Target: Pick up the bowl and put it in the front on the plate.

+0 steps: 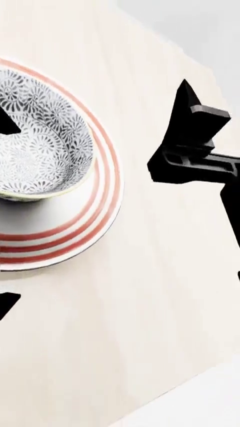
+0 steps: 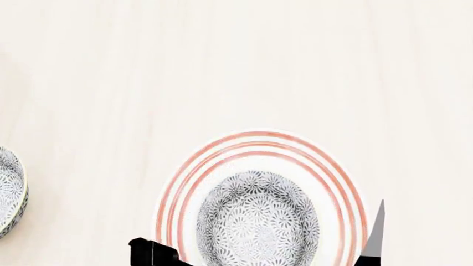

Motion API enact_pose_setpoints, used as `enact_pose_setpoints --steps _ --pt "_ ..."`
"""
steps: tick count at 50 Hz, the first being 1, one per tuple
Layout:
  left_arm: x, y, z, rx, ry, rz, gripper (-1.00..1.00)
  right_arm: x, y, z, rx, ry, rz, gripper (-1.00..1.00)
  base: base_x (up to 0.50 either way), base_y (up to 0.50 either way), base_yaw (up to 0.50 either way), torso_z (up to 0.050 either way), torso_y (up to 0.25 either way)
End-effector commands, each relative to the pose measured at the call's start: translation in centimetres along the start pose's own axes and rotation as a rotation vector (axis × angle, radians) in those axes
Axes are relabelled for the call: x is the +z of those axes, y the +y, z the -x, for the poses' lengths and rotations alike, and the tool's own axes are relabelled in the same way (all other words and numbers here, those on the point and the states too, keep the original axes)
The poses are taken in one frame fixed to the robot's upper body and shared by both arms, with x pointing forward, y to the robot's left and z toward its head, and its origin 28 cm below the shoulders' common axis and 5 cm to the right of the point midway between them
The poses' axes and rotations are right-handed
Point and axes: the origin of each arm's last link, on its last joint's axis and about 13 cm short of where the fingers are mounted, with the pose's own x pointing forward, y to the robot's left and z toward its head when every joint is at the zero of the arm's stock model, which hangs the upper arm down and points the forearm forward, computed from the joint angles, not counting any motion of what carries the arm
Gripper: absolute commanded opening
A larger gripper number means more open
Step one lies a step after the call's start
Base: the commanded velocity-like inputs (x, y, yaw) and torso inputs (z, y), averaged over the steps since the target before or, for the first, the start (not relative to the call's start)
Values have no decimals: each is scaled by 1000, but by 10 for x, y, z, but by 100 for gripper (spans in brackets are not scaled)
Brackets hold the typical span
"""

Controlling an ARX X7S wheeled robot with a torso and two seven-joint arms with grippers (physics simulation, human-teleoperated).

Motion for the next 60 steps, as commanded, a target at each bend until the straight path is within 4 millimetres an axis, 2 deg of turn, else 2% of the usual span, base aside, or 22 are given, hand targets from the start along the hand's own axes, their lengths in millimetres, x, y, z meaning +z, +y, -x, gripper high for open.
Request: enact_pose_setpoints --steps 1,6,10,11,12,17,23,24,25,28,31,39,44,60 --pt "15 -15 33 87 -172 25 100 2 0 0 -1 -5 -2 100 0 0 0 0 0" --pt "18 -11 48 311 -352 111 100 3 -2 1 -9 -10 -2 100 0 0 0 0 0" --pt "19 -11 56 410 -435 214 100 4 -2 0 -12 -12 -1 100 0 0 0 0 0" --pt "15 -17 67 529 -501 213 100 5 -1 0 -10 -16 -2 100 0 0 0 0 0" --pt "17 -19 72 562 -572 255 100 5 -1 0 -11 -17 -1 100 0 0 0 0 0" --pt "10 -27 89 787 -716 349 100 10 -2 -1 -34 -50 2 100 0 0 0 0 0" --pt "2 -19 105 1086 -790 492 100 25 -6 -3 -70 -132 6 100 0 0 0 0 0" --pt "2 -19 105 1086 -790 492 100 25 -6 -3 -70 -132 6 100 0 0 0 0 0" --pt "-2 -14 111 1246 -832 492 100 35 -8 -2 -98 -196 16 100 0 0 0 0 0" --pt "-8 -11 111 1399 -811 542 100 43 -11 -1 -122 -241 27 100 0 0 0 0 0" --pt "-10 -6 117 1509 -860 595 100 51 -14 0 -145 -276 26 100 0 0 0 0 0" --pt "-7 -9 132 1598 -885 547 100 67 -21 7 -201 -364 74 100 0 0 0 0 0" --pt "4 -12 144 1648 -935 514 100 76 -23 15 -207 -415 75 100 0 0 0 0 0" --pt "9 -12 143 1664 -943 488 100 79 -24 23 -194 -466 85 100 0 0 0 0 0"
